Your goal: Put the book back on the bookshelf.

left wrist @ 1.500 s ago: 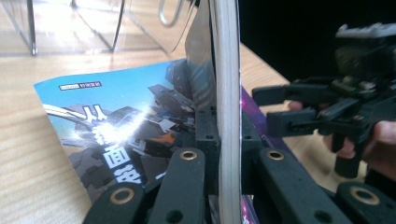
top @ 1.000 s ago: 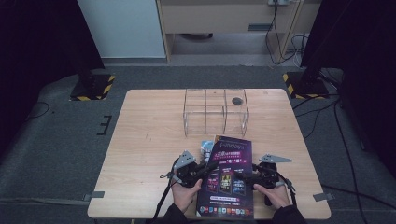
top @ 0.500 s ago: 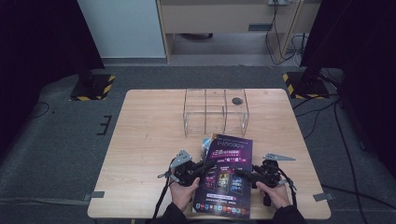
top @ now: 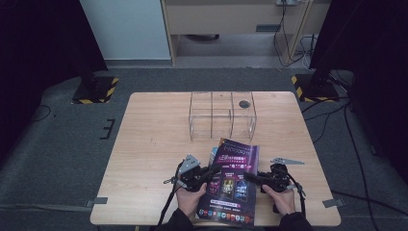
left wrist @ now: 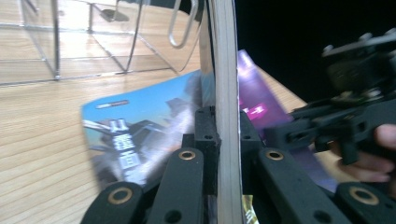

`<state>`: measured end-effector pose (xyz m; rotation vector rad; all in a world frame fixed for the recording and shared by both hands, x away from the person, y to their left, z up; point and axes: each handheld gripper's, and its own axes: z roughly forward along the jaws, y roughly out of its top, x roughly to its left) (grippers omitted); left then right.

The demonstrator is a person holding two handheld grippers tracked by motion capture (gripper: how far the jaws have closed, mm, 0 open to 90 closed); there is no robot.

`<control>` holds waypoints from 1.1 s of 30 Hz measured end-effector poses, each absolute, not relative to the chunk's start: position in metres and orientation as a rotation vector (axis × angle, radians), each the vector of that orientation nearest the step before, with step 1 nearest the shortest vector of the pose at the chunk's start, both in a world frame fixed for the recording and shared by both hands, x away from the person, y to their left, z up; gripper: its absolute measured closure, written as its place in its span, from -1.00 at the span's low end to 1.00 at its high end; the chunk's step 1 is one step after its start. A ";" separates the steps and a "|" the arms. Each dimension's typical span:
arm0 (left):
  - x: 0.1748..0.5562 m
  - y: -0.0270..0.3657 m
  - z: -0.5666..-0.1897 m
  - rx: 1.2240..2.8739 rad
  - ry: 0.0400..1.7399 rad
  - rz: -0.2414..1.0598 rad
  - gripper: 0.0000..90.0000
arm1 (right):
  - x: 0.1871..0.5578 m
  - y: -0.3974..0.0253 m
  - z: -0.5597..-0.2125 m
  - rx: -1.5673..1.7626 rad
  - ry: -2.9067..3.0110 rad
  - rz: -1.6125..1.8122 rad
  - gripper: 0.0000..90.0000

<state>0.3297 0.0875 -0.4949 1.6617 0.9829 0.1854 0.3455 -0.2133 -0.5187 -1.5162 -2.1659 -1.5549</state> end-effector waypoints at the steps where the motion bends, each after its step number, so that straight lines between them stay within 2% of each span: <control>1: 0.330 0.087 -0.495 1.667 0.988 0.192 0.86 | 0.345 -0.214 -0.518 -1.513 -2.160 -1.558 0.55; 15: 0.336 0.095 -0.496 1.691 1.037 0.226 0.73 | 0.344 -0.210 -0.495 -1.496 -2.155 -1.618 0.77; 28: 0.337 0.103 -0.497 1.700 1.036 0.246 0.33 | 0.344 -0.208 -0.475 -1.466 -2.154 -1.702 0.87; 33: 0.338 0.109 -0.498 1.714 1.047 0.271 0.09 | 0.343 -0.206 -0.465 -1.423 -2.171 -1.739 0.87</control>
